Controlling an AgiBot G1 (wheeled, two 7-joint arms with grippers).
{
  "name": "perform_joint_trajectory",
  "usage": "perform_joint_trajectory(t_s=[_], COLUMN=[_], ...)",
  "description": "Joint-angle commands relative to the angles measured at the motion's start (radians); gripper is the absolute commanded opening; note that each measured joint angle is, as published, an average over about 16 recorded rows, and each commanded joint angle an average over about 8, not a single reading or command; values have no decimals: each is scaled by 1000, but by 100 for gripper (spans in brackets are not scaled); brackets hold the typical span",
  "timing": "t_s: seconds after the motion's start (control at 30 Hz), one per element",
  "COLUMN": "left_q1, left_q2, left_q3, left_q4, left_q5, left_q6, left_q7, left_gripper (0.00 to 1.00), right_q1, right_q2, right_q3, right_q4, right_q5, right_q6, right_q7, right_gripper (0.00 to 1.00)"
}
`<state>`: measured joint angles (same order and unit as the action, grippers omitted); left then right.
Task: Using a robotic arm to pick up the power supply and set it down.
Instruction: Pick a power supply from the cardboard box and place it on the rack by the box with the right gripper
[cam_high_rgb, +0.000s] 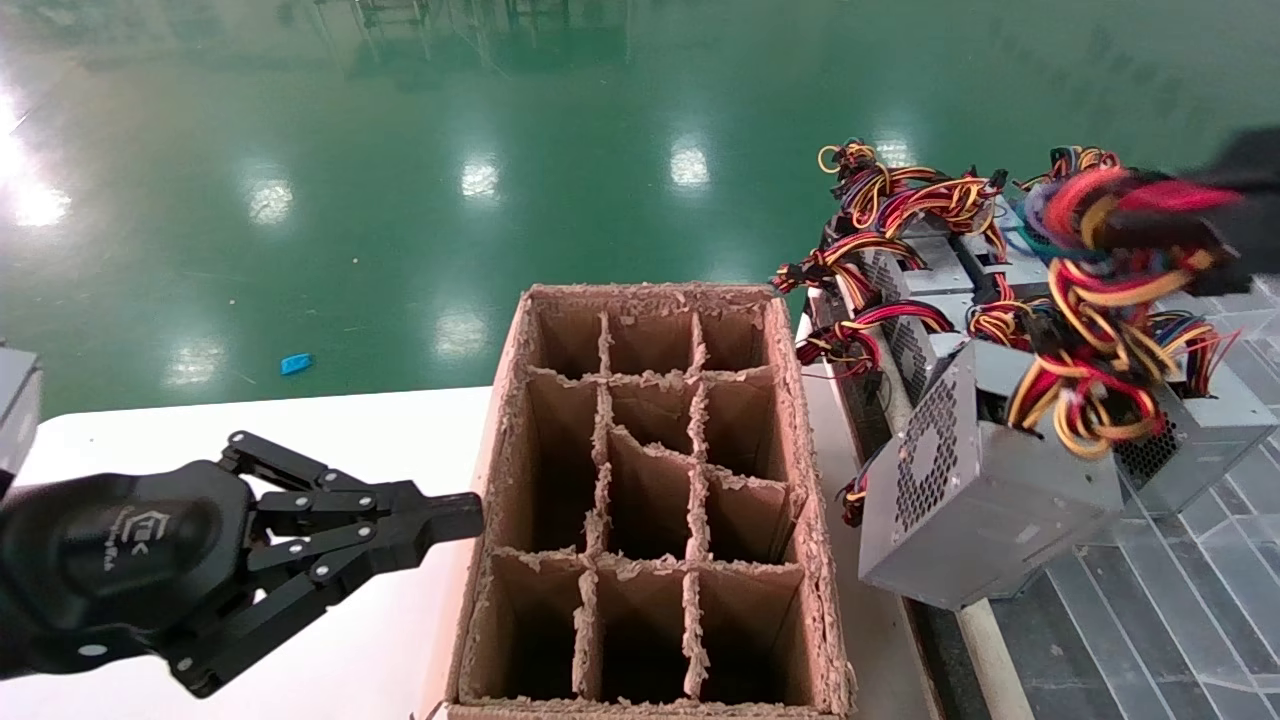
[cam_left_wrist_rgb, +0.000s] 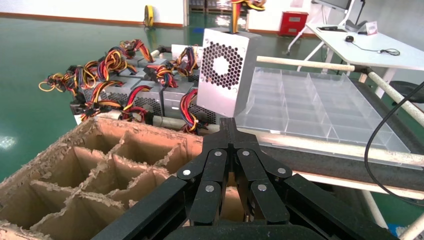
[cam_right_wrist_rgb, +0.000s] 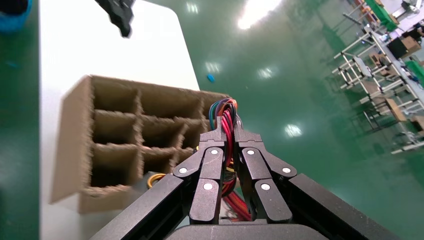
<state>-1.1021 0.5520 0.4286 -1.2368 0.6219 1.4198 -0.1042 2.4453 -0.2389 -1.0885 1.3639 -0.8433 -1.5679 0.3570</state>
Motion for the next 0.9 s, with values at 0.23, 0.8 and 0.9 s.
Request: perform_joint_trajectory(t_s=[0.23, 0.8, 0.9], left_q1=[0, 0, 0], left_q2=[0, 0, 0], left_q3=[0, 0, 0], left_q4=[0, 0, 0], left_q5=[0, 0, 0], left_q6=[0, 0, 0], left_q7=[0, 0, 0], left_gripper=[0, 0, 0], right_q1=[18, -92, -118], right_q2=[144, 378, 393], right_q3=[-51, -95, -79], right_q4=[2, 0, -1], right_q5=[109, 85, 58], right_q6=[-23, -17, -15], right_q7=[-30, -141, -154], right_gripper=[0, 0, 0])
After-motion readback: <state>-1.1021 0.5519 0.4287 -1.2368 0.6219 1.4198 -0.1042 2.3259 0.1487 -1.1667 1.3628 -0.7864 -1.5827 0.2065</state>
